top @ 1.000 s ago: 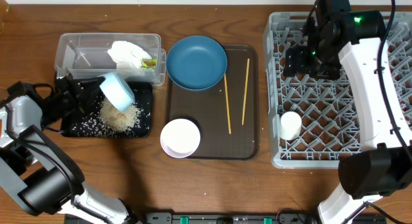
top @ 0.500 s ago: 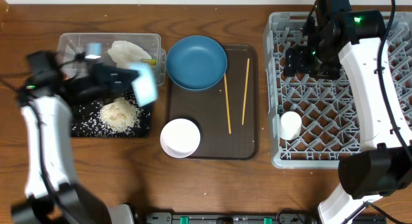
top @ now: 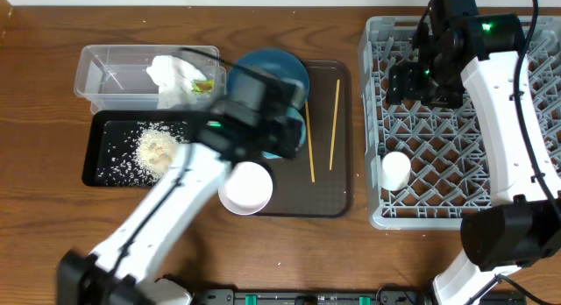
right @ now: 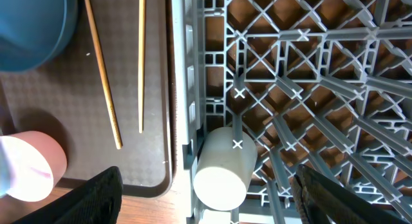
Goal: Sort waste into correct bins and load items into the dishwasher rack
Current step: 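Carry the emptied light-blue bowl with the left gripper onto the brown tray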
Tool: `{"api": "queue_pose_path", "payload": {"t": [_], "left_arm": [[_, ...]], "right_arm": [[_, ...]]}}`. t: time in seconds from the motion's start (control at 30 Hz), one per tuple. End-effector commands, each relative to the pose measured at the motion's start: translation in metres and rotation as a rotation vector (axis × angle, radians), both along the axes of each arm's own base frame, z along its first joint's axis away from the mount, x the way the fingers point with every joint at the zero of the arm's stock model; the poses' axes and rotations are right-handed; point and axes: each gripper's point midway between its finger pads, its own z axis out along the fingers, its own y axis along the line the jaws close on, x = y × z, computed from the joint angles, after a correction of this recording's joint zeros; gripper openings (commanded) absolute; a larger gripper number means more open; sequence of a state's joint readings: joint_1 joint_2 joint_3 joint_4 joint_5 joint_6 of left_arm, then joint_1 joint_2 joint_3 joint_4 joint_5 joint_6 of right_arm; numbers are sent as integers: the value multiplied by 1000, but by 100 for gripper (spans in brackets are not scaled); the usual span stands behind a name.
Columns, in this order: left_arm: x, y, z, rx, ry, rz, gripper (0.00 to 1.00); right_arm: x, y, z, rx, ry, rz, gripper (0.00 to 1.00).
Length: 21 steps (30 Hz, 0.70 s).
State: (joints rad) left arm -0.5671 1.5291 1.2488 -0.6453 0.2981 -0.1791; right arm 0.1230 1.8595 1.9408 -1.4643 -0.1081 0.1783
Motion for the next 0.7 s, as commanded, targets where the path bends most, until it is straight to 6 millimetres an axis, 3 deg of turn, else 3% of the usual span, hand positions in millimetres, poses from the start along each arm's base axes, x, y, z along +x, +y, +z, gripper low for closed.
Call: {"api": "queue_pose_path", "payload": {"t": [0.0,0.37,0.57,0.67], "left_arm": [[8,7,-29,228,-82,44,6],[-2,-2,-97,414,0,-11,7],[-2,-2,-101,419,6,-13,8],[-2,-2,-100,415,5,-13,17]], "right_arm": [[0,4,-2,-1,2,17,83],[0,4,-2,-1,2,18,83],[0,4,-2,-1,2,17,83],[0,4,-2,-1,2,17,83]]}}
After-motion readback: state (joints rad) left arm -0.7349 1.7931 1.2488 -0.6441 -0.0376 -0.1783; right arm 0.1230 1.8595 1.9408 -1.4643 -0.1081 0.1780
